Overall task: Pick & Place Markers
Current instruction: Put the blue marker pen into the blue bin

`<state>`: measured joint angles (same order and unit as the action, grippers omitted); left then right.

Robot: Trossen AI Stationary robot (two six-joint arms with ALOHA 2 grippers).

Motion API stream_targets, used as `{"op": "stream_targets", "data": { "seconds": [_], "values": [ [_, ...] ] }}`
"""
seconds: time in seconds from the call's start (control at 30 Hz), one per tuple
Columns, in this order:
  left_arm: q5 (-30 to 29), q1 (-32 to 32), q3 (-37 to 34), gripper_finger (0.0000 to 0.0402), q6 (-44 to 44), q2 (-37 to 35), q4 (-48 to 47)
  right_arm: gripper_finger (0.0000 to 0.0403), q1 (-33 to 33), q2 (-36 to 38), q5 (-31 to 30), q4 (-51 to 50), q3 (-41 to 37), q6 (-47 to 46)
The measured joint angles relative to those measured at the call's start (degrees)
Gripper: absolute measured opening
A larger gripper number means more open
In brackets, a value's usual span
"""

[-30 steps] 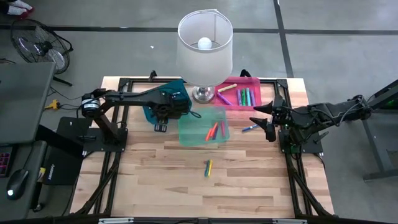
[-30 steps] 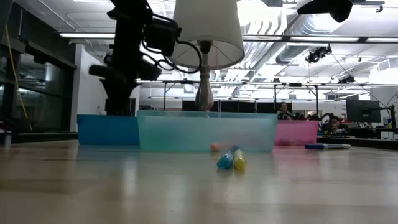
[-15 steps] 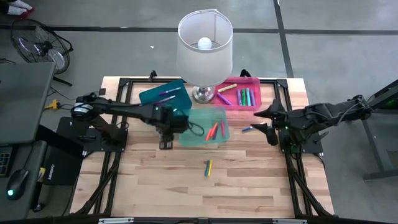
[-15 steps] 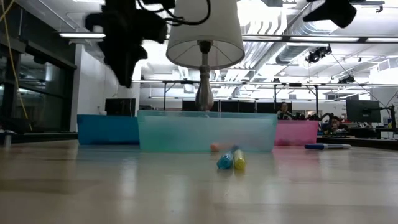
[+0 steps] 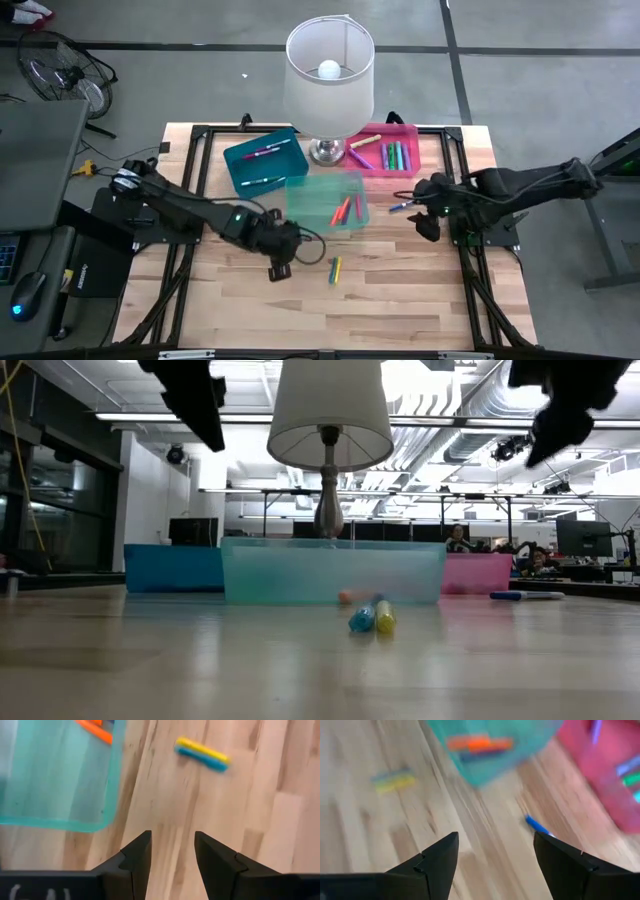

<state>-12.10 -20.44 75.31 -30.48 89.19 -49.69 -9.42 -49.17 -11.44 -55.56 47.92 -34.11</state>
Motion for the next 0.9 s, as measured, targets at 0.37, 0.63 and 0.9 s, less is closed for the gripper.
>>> {"op": "stream_targets", "data": {
  "seconds": [0.37, 0.63, 0.9],
  "values": [
    [-10.9, -8.6, 0.0, 0.0145, -15.6, 0.0, 2.5, 0.0248, 13.8, -10.8, 7.5, -6.2, 0.0, 30.1],
    [-18.8, -12.6, 0.0, 0.0145, -19.9, 0.0, 7.9, 0.0248, 23.2, -18.6, 11.0, -6.2, 0.0, 46.7],
    [-22.2, -13.5, 0.0, 0.0145, -21.0, 0.0, 9.6, 0.0248, 29.1, -25.8, 12.6, -2.9, 0.0, 58.2]
  ]
}}
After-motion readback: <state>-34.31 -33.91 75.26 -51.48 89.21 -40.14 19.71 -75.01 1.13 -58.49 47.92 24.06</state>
